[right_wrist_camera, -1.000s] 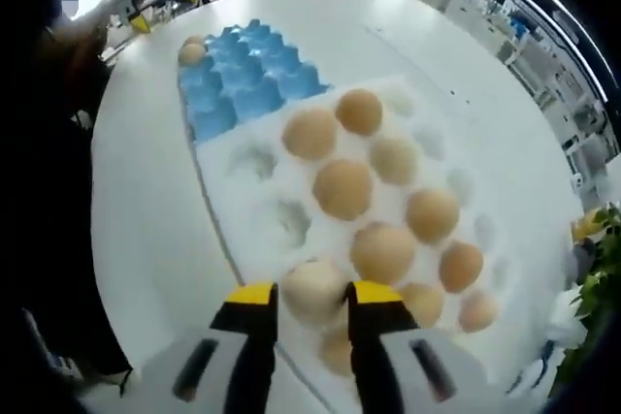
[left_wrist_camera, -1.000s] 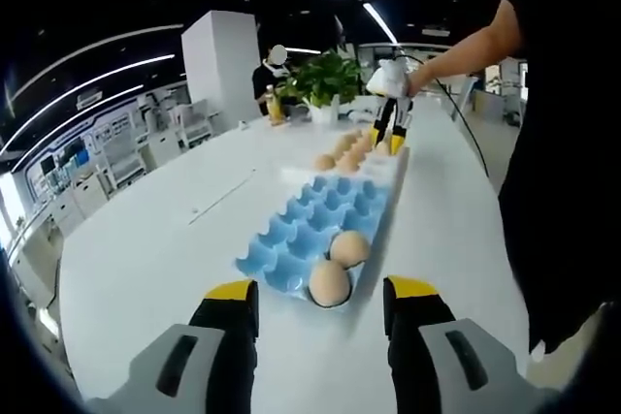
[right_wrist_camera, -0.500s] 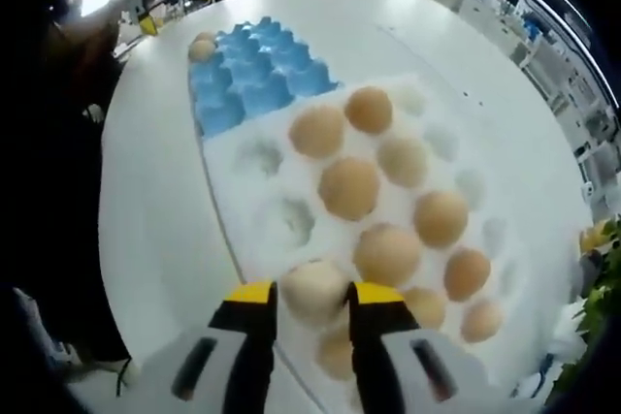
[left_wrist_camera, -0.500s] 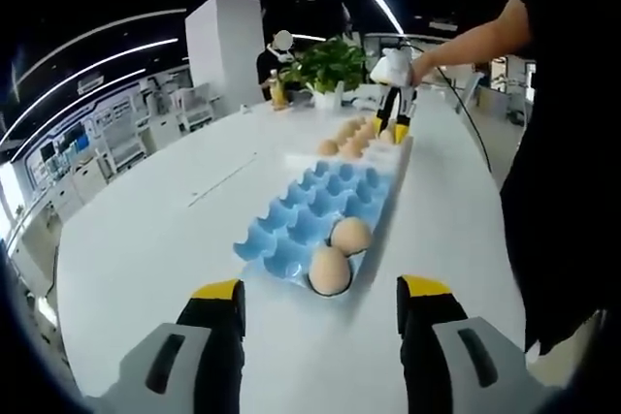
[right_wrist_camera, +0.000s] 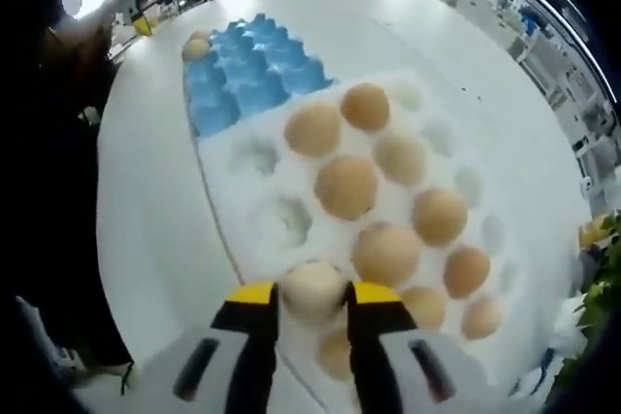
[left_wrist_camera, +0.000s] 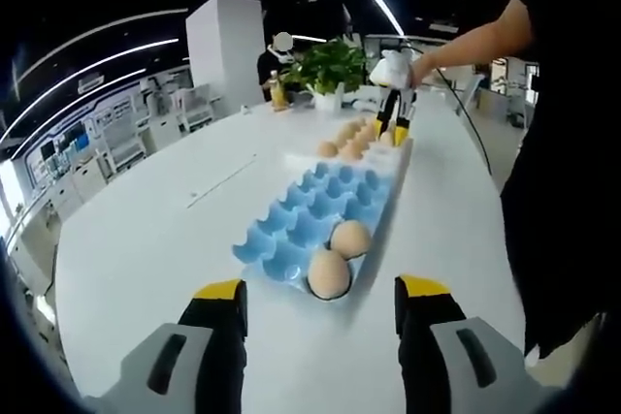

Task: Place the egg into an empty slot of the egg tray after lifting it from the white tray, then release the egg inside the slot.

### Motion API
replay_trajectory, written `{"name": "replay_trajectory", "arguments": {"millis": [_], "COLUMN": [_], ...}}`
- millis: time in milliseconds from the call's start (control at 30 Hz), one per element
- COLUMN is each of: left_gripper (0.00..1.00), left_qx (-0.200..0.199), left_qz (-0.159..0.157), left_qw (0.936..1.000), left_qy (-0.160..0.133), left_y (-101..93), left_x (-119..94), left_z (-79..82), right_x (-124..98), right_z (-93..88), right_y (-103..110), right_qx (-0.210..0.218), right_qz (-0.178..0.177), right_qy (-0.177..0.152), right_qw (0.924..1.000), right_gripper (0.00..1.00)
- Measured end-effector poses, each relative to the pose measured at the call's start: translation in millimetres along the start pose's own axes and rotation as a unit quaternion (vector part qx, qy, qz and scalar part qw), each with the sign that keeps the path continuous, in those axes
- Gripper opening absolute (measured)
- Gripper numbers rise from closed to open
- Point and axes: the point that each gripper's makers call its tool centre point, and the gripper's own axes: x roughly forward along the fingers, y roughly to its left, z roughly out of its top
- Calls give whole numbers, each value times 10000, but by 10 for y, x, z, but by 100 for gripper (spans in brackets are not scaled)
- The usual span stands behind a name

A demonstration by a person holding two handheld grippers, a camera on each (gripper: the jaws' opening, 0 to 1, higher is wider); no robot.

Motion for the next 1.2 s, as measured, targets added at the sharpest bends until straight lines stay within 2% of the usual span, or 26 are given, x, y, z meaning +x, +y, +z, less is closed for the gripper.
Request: {"name": "replay_trajectory", "arguments": {"millis": [300,367,467,600,933,1200], "left_gripper": [60,60,60,60,58,60], "left_qx": [-14,-14,-1,20,13,4], "left_qz": [25,21,34,23,8,13], "left_qw": [10000,10000,10000,10000,10000,10000], "left_qy": [0,-9,-42,-16,-47,-73], "left_y": [10,11,21,19,5,19], "left_x": [-20,-22,-25,-20,-17,-11], "left_z": [-33,-29,-14,-27,-35,-26], "right_x": [-35,-89,-250,-370,-335,-288], "right_z": [11,25,144,183,277,543], "right_y": [-9,-15,-85,-119,68,283], "right_qx": [33,73,203,178,-139,-465], "right_qz": [-240,-302,-457,-485,-393,-205], "right_qy": [-43,-125,-457,-461,-360,-478], "right_qw": [9997,9994,9977,9976,9985,9976], "right_gripper": [24,24,24,24,24,24]}}
